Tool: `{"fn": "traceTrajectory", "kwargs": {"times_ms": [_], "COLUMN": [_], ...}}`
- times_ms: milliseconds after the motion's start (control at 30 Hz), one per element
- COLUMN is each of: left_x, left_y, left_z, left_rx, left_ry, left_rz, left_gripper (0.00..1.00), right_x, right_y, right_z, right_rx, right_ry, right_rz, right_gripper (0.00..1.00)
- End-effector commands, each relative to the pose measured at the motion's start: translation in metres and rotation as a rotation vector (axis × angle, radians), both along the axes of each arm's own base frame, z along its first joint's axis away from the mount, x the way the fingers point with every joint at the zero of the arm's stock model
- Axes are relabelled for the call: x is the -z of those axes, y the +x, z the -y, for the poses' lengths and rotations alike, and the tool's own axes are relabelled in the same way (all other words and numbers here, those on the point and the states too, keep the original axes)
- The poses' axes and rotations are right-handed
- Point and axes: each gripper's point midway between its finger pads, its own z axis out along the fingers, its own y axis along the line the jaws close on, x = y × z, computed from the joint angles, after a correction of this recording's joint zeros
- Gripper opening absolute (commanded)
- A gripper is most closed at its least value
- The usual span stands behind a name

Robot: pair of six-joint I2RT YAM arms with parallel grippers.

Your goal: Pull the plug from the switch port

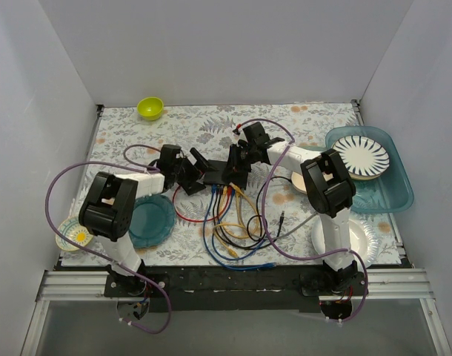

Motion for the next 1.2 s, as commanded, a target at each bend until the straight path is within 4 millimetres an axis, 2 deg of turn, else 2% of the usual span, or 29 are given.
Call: {"fn": "traceTrajectory", "kwargs": {"times_ms": [0,33,67,100,167,200,233,267,300,467,500,533,567,600,667,700,867,1000,1167], "left_x": [0.031,-0.004,-0.008,-0.02,-0.007,0.0,-0.003,-0.004,-0.004,0.009,0.01,0.003,0.007,0.009,0.014,0.024,0.033,0.033,0.043], "left_y": [-0.046,-0.034,-0.033,-0.027,-0.029,-0.04,-0.036,-0.037,-0.039,-0.045,-0.047,-0.045,-0.049,-0.048,-0.046,-0.048,-0.04,-0.026,-0.021], "left_z": [-0.036,-0.035,-0.037,-0.031,-0.026,-0.021,-0.016,-0.016,-0.015,-0.013,-0.012,-0.007,-0.007,-0.006,-0.004,-0.004,-0.009,-0.015,-0.019], "left_rx": [-0.097,-0.12,-0.113,-0.077,-0.053,-0.007,-0.001,-0.02,-0.049,-0.036,-0.03,-0.024,-0.027,-0.029,-0.027,-0.028,-0.074,-0.122,-0.168], "left_ry": [0.143,0.1,0.112,0.098,0.103,0.083,0.055,0.049,0.03,0.029,0.024,-0.024,-0.036,-0.045,-0.051,-0.046,-0.019,0.014,0.032], "left_rz": [-0.113,0.016,0.042,0.073,0.008,-0.033,0.007,0.009,-0.001,-0.023,-0.016,0.018,0.015,0.012,-0.011,-0.04,-0.04,-0.004,-0.02], "left_gripper": [0.98,0.98,0.98,0.98,0.98,0.93,0.85,0.83,0.83,0.83,0.77,0.71,0.67,0.56,0.48,0.43,0.48,0.47,0.44], "right_x": [0.032,0.031,0.03,0.029,0.03,0.032,0.033,0.033,0.038,0.035,0.036,0.039,0.039,0.04,0.04,0.039,0.039,0.043,0.043], "right_y": [-0.014,-0.014,-0.013,-0.012,-0.011,-0.01,-0.01,-0.008,-0.009,-0.008,-0.011,-0.011,-0.011,-0.012,-0.011,-0.011,-0.009,-0.009,-0.009], "right_z": [0.021,0.022,0.023,0.024,0.026,0.027,0.028,0.029,0.033,0.038,0.037,0.038,0.038,0.039,0.039,0.039,0.039,0.037,0.034], "right_rx": [0.01,0.011,0.013,0.016,0.017,0.021,0.032,0.046,0.065,0.104,0.095,0.093,0.093,0.096,0.094,0.095,0.097,0.095,0.094], "right_ry": [-0.122,-0.129,-0.131,-0.139,-0.148,-0.157,-0.163,-0.17,-0.185,-0.163,-0.16,-0.162,-0.162,-0.163,-0.163,-0.161,-0.159,-0.155,-0.142], "right_rz": [-0.053,-0.047,-0.041,-0.03,-0.025,-0.02,-0.027,-0.02,-0.024,-0.021,-0.036,-0.047,-0.047,-0.051,-0.05,-0.052,-0.051,-0.063,-0.072], "right_gripper": [0.25,0.25,0.25,0.25,0.25,0.25,0.25,0.25,0.25,0.26,0.26,0.25,0.25,0.25,0.25,0.25,0.25,0.24,0.23]}}
